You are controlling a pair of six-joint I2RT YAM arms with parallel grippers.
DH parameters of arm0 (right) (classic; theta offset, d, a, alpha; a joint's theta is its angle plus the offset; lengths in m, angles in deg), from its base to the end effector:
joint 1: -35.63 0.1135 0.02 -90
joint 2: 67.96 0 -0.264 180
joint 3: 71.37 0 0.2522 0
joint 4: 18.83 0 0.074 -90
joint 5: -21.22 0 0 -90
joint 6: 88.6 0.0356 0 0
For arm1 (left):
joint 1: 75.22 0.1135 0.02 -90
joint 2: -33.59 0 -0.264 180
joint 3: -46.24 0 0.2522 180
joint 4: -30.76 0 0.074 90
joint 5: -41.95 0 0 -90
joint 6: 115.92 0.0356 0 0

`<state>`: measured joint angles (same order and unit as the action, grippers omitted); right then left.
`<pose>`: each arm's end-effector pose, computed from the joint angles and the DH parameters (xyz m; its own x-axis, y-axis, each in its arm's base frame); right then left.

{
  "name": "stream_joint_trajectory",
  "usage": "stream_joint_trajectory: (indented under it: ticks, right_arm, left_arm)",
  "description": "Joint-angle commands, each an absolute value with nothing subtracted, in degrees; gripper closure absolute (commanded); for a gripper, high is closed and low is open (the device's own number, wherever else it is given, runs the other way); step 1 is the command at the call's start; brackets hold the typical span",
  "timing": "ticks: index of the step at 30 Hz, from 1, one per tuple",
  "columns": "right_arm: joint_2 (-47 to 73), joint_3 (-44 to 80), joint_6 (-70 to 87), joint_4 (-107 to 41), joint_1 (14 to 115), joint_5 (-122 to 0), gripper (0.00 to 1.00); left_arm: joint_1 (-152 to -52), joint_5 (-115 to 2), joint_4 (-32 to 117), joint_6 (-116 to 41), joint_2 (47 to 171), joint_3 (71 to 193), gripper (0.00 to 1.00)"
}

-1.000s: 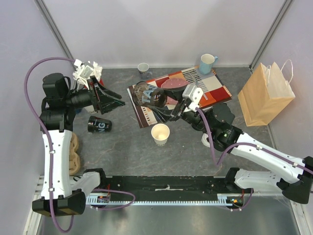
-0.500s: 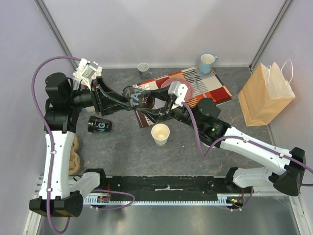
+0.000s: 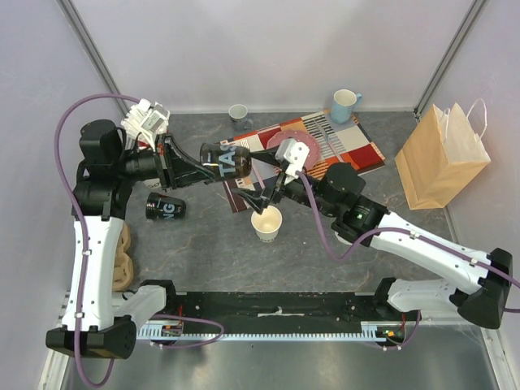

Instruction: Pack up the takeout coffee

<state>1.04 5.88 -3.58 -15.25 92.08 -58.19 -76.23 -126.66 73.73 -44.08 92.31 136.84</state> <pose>0.1502 0.2384 0.4185 0.1926 0.1361 -0.9718 -0.9053 0.4067 -0.1225 0.1760 -0.0380 0.4567 -0.4836 -0.0530 -0.8737 0.8573 0.1726 -0.4850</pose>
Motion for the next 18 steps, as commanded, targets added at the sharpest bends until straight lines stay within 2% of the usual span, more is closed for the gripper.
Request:
stream_joint_trajectory:
  ticks: [1, 5, 12, 15, 18]
  right_arm:
    - [-5.80, 3.41, -5.63, -22.90, 90.39, -65.52, 0.02]
    - [-9.94, 0.58, -8.53, -28.01, 89.78, -72.36, 0.02]
    - [-15.74, -2.85, -10.12, -32.51, 89.33, -79.33, 0.02]
    - [-16.62, -3.11, -10.38, -33.98, 89.25, -79.33, 0.02]
    - [-17.15, -3.55, -10.38, -34.00, 89.16, -79.85, 0.02]
  left_arm:
    - [-76.36, -106.90, 94.56, -20.77, 92.48, 144.98, 0.98]
    - [-80.39, -82.02, 98.48, -11.09, 91.69, 141.41, 0.98]
    - [-101.72, -44.08, 98.57, -3.34, 91.24, 122.53, 0.98]
    - [-110.51, -33.15, 98.22, -2.72, 93.26, 118.21, 0.98]
    - [-113.53, -32.84, 96.39, -2.54, 95.20, 116.35, 0.98]
